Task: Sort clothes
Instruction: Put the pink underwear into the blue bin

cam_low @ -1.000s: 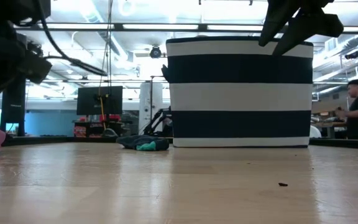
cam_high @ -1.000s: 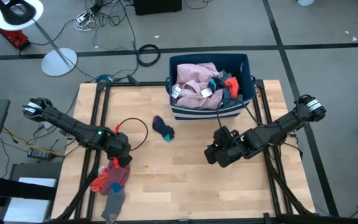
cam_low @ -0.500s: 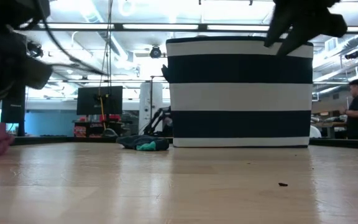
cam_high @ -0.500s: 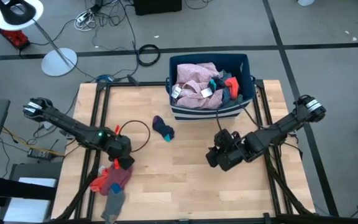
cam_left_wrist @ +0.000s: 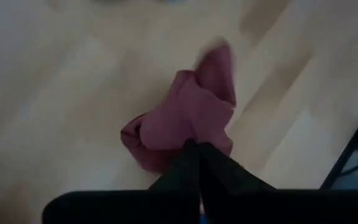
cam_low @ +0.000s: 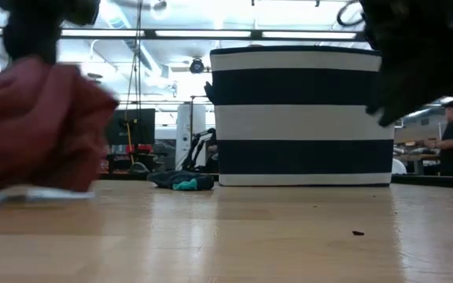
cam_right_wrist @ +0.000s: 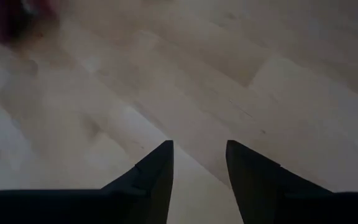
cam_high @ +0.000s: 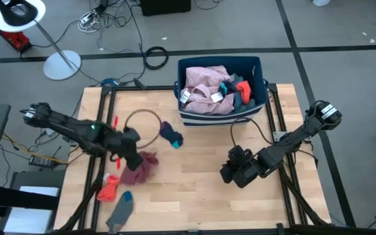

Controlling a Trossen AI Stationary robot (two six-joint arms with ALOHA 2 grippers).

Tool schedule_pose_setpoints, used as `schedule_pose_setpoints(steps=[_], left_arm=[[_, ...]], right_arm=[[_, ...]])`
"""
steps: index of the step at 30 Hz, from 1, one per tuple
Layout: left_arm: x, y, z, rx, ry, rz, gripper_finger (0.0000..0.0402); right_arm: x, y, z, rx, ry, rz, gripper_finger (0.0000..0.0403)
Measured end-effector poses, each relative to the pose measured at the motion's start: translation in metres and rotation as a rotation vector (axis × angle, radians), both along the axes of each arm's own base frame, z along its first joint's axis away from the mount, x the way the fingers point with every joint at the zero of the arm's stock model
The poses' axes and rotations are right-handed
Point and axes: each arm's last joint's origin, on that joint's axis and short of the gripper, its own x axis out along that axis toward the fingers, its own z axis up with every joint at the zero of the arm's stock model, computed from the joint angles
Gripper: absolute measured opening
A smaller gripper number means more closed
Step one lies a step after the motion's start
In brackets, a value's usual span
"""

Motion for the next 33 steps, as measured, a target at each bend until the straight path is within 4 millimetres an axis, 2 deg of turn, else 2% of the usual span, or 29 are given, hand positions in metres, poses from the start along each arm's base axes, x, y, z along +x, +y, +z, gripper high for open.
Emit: schedule_pose_setpoints(steps=[8,16,25,28,33], left_arm=[[0.015,0.029,0.079,0.136,-0.183,0.006,0.0],[0.062,0.059,0.147,0.315,-0.302,-0.037,0.0],[0.108,0.107,0.23,0.566,-0.518,-0.027,0.0],[0.125,0.126,0.243,0.662,-0.625,0.002,0.0],[0.148,0.16,0.246,0.802,-0.792,0.082,0.0]], right_arm=[[-0.017,-0.011,-0.027,0.025,-0.024,0.004,0.0129],[-0.037,-0.024,-0.043,0.025,-0.015,0.013,0.0128],[-0.052,-0.034,-0.064,0.028,-0.053,0.06,0.0123],[-0.054,-0.036,-0.068,0.021,-0.051,0.068,0.0123],[-0.052,-0.037,-0.067,0.007,-0.059,0.089,0.0119]])
